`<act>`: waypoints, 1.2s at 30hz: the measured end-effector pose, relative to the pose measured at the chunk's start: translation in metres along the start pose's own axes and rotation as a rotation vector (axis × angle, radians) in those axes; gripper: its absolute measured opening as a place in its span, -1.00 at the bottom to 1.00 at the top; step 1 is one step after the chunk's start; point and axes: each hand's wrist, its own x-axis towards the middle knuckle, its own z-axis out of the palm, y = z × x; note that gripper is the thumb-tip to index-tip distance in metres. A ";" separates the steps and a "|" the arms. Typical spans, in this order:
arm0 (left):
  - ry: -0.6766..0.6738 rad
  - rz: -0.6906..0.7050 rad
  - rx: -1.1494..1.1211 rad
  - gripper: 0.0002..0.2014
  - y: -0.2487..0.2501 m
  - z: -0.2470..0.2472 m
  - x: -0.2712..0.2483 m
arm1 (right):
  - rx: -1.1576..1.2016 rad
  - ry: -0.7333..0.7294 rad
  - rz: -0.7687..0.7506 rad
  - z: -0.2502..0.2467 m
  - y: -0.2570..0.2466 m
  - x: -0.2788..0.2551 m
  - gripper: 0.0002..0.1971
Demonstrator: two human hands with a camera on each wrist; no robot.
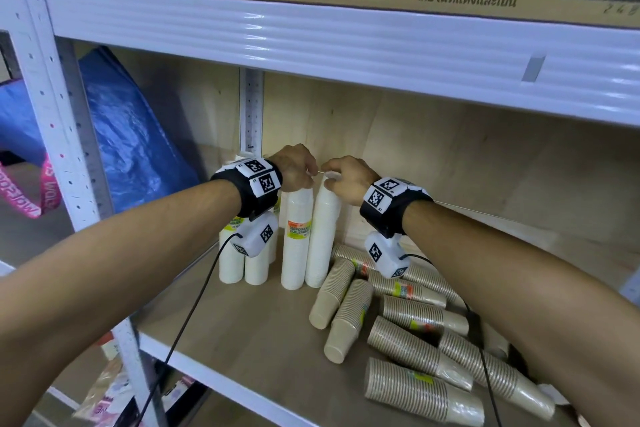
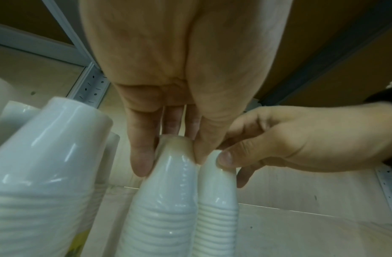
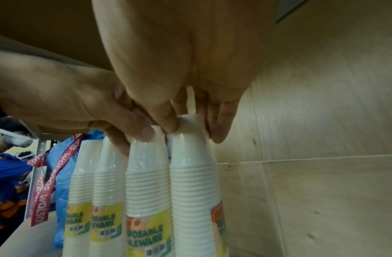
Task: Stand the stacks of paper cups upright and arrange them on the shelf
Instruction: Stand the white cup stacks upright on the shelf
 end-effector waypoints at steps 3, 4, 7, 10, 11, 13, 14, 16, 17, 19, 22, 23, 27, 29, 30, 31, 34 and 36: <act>-0.003 0.003 -0.014 -0.66 -0.001 -0.001 0.000 | -0.013 0.002 -0.001 0.002 0.001 0.004 -0.72; -0.001 0.002 -0.021 -0.67 -0.002 -0.001 0.000 | -0.031 0.010 0.003 0.003 0.000 0.005 -0.79; -0.004 -0.006 -0.049 -0.66 -0.005 0.000 0.001 | -0.079 0.023 0.010 0.004 0.000 0.009 -0.79; -0.014 -0.015 -0.067 -0.66 -0.008 0.000 0.003 | -0.099 0.021 -0.014 0.004 -0.002 0.011 -0.80; -0.015 -0.017 -0.072 -0.66 -0.008 0.000 0.004 | -0.093 0.018 -0.035 0.004 -0.002 0.012 -0.80; -0.015 -0.020 -0.074 -0.66 -0.008 0.001 0.006 | -0.075 0.002 -0.049 0.004 -0.004 0.011 -0.73; -0.017 -0.021 -0.070 -0.66 -0.008 0.001 0.006 | -0.068 -0.003 -0.048 0.004 -0.005 0.011 -0.71; -0.019 -0.018 -0.063 -0.66 -0.007 0.001 0.008 | -0.071 0.002 -0.040 0.005 -0.005 0.013 -0.74; -0.017 -0.016 -0.062 -0.66 -0.007 0.001 0.008 | -0.072 0.012 -0.033 0.006 -0.005 0.014 -0.75; -0.014 -0.017 -0.059 -0.65 -0.007 0.002 0.009 | -0.065 0.026 -0.024 0.006 -0.005 0.017 -0.75; -0.016 -0.025 -0.059 -0.65 -0.009 0.003 0.011 | -0.053 0.048 -0.023 0.009 -0.003 0.018 -0.75; -0.016 -0.024 -0.057 -0.66 -0.009 0.003 0.012 | -0.050 0.052 -0.026 0.010 -0.002 0.019 -0.75; -0.010 -0.015 -0.046 -0.65 -0.009 0.004 0.012 | -0.062 0.041 -0.009 0.010 -0.003 0.020 -0.74; -0.008 -0.009 -0.033 -0.66 -0.008 0.003 0.012 | -0.066 0.023 0.013 0.010 -0.004 0.020 -0.74; -0.010 -0.005 -0.028 -0.66 -0.007 0.004 0.012 | -0.062 0.014 0.020 0.011 -0.005 0.020 -0.73; -0.012 -0.003 -0.024 -0.66 -0.007 0.004 0.012 | -0.058 0.005 0.022 0.011 -0.006 0.020 -0.73; -0.007 -0.001 -0.019 -0.66 -0.007 0.004 0.012 | -0.067 -0.005 0.009 0.013 -0.010 0.018 -0.71; -0.003 0.003 -0.017 -0.65 -0.008 0.004 0.013 | -0.072 0.006 -0.003 0.014 -0.010 0.018 -0.70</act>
